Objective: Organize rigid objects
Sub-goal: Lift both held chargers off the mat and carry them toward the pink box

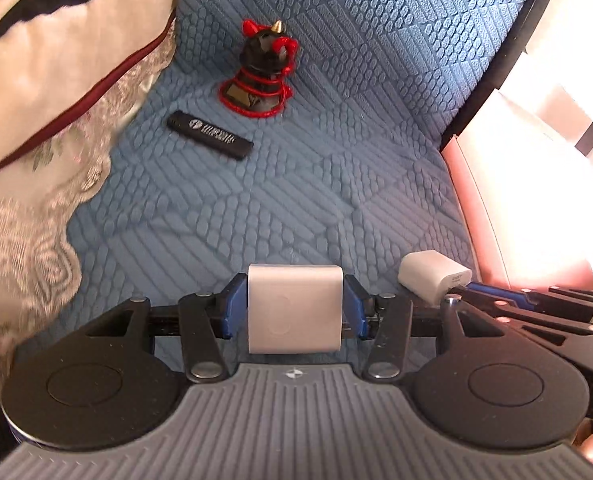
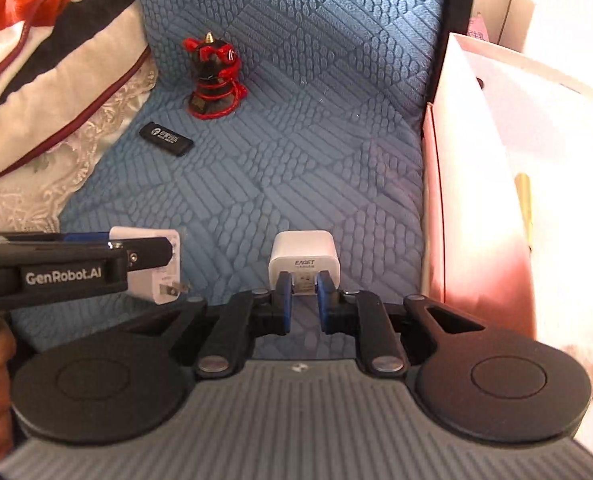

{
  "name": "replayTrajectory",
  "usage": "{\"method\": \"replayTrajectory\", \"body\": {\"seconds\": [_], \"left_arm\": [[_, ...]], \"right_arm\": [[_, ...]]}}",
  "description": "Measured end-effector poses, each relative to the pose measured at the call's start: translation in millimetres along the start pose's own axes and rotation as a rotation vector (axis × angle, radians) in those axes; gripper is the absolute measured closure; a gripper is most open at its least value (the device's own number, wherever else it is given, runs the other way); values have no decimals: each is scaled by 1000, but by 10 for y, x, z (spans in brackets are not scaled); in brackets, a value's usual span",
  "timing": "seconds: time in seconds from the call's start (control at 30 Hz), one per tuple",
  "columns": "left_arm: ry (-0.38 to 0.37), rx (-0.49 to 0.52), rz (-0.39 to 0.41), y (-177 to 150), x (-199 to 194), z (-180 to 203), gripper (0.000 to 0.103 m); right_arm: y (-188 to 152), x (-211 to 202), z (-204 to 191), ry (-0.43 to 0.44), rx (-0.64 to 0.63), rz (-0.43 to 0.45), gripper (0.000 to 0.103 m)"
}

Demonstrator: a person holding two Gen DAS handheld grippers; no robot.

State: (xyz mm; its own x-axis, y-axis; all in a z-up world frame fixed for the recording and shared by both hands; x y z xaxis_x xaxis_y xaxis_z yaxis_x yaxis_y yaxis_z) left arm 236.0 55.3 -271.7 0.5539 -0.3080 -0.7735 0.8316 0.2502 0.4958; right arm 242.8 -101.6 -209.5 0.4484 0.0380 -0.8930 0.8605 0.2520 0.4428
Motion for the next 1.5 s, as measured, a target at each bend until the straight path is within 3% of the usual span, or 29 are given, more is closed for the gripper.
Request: {"method": "replayTrajectory", "body": {"seconds": [0.67,0.83,1.23,1.5], "left_arm": [[-34,-64,1,-184,-105,20,45],[-26,-63,-9,-187,-58,9,45],[-25,-65,-22,-192,16,-1,40],[-22,-68,-31,-203,53,-21,40]], "right_arm": [[-405,-133,-44,41,12,-33,83],[-389,-95,-44,10,11,-28,55],[-316,70,-106,13,-9,0,55],[-282,70,-118,-51,-49,40,58]]}}
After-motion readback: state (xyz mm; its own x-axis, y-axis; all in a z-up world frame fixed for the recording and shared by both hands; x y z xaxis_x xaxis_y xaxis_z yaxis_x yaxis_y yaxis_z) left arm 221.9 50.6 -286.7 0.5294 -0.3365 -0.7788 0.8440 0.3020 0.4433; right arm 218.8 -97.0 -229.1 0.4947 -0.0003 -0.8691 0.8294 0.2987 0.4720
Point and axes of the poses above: each gripper's, at about its wrist camera, not at the fingertips, and x roughly the way its jaws point, z to its right, y to its top, the point moved 9 cm from there along x, roughly the way its jaws point, and after that the axes turned 9 degrees about -y, right-handed, at the moved point
